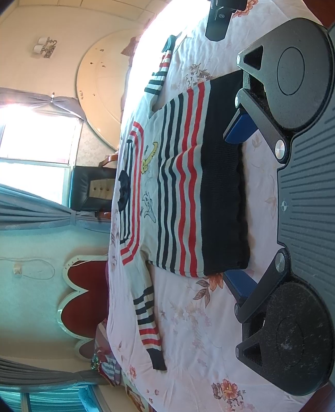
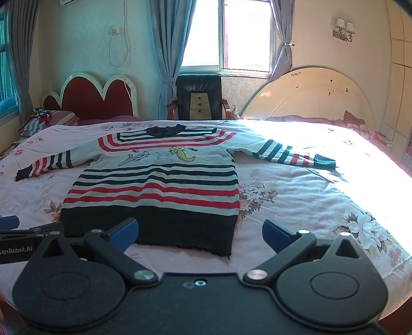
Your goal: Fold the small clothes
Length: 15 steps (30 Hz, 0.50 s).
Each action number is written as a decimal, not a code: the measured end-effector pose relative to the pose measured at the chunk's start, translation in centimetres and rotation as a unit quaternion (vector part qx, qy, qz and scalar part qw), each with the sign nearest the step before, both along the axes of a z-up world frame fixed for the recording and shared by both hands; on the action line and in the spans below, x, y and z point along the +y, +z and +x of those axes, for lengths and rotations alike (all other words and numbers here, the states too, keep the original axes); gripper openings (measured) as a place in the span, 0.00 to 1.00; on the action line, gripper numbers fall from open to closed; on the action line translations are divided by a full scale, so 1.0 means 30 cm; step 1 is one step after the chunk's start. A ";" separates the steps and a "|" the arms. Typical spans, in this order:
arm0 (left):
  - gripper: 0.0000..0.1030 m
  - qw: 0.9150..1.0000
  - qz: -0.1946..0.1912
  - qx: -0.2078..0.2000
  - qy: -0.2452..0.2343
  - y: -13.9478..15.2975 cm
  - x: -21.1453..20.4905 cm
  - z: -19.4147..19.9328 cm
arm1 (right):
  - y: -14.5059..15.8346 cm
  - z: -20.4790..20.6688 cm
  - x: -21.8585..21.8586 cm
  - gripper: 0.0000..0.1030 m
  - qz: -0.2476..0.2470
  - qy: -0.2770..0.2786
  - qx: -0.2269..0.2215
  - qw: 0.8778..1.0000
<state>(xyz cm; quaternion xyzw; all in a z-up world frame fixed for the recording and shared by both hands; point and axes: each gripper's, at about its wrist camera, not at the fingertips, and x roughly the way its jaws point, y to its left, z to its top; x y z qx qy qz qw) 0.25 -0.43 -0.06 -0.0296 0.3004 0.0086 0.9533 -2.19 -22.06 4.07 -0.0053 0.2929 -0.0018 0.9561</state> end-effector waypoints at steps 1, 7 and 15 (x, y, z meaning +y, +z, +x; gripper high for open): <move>1.00 1.000 0.000 0.000 -0.001 0.000 0.000 0.000 | 0.000 -0.001 0.000 0.99 0.000 0.000 0.000 1.000; 1.00 1.000 0.001 0.001 0.000 -0.002 0.001 0.000 | -0.001 0.002 0.003 0.99 0.000 0.001 0.001 1.000; 1.00 1.000 0.001 0.002 0.000 -0.003 0.006 -0.001 | -0.002 0.003 0.009 0.99 -0.001 0.001 0.001 1.000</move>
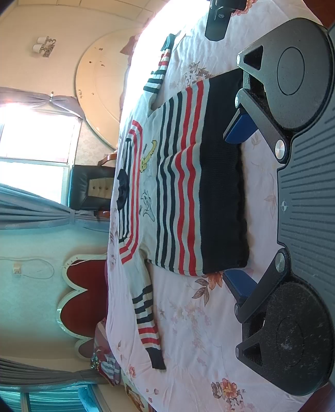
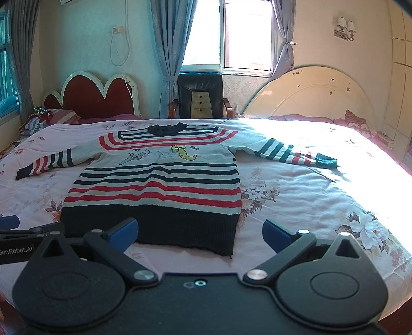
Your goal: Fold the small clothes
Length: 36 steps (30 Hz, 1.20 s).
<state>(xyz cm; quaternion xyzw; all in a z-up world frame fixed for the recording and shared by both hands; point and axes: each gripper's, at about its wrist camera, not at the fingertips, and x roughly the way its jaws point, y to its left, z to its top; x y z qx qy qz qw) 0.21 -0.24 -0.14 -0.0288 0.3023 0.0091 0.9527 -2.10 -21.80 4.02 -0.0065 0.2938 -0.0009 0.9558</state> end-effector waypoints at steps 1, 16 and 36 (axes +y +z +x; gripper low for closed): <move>1.00 1.000 0.000 0.000 0.001 0.000 -0.001 0.000 | 0.000 0.000 -0.001 0.99 0.001 0.001 0.000 1.000; 1.00 0.999 -0.039 0.024 0.012 -0.028 0.013 0.056 | -0.029 0.009 -0.030 0.99 0.006 -0.009 0.010 1.000; 1.00 0.996 -0.082 0.014 -0.016 -0.092 -0.234 0.921 | -0.241 0.789 -1.040 0.35 0.243 -0.228 -0.021 0.942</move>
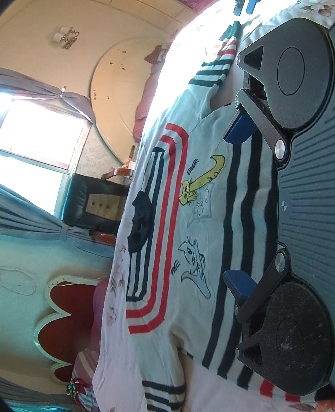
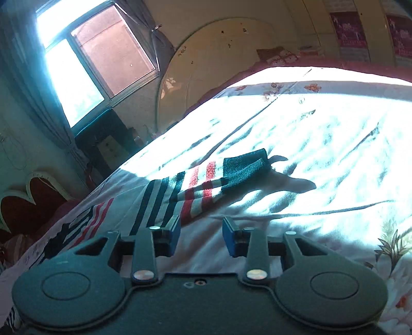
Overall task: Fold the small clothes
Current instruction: 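Grasp the navy sleeve cuff with the right gripper, then carry the sleeve across the sweater body with the right gripper while the left gripper grasps the other cuff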
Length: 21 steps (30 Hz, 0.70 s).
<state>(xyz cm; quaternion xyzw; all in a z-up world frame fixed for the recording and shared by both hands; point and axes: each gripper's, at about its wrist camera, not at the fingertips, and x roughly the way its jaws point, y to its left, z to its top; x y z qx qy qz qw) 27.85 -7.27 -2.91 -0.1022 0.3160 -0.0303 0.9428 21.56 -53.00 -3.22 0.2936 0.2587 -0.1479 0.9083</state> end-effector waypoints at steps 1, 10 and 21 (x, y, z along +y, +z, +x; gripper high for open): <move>1.00 1.000 0.008 0.005 0.000 -0.008 -0.025 0.041 | -0.037 0.042 -0.048 0.36 0.019 -0.011 -0.002 1.000; 1.00 0.999 0.008 0.036 0.029 -0.067 -0.084 0.230 | -0.227 0.231 -0.220 0.35 0.095 -0.046 -0.012 0.994; 1.00 0.997 0.023 0.064 0.036 -0.090 0.153 0.307 | -0.138 0.372 -0.059 0.07 -0.053 -0.009 0.004 0.999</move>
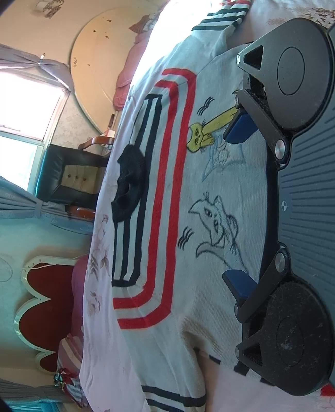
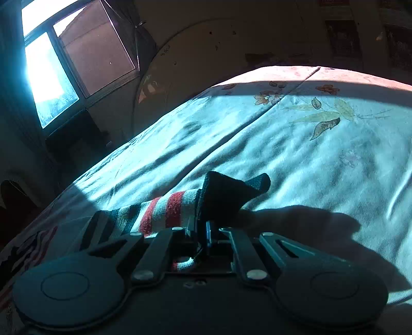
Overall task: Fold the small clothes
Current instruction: 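Carry the sleeve across the sweater body with the right gripper while the left gripper grasps the other cuff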
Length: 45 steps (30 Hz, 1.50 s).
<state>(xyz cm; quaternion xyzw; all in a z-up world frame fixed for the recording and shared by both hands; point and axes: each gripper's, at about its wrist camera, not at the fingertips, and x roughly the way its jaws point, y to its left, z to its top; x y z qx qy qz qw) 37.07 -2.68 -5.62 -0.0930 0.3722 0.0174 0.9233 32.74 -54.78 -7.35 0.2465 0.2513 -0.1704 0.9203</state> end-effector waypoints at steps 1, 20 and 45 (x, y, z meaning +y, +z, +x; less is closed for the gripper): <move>1.00 1.000 -0.006 -0.005 0.001 0.003 0.032 0.004 | 0.028 0.020 0.051 0.07 -0.007 0.025 -0.013 1.000; 1.00 0.989 -0.146 -0.034 0.008 -0.025 0.495 0.058 | -0.047 0.264 1.308 0.13 -0.021 0.366 0.017 0.930; 0.05 0.978 -0.188 -0.016 -0.091 -0.131 0.175 0.436 | -0.060 0.084 0.760 0.52 0.217 0.165 -0.041 0.961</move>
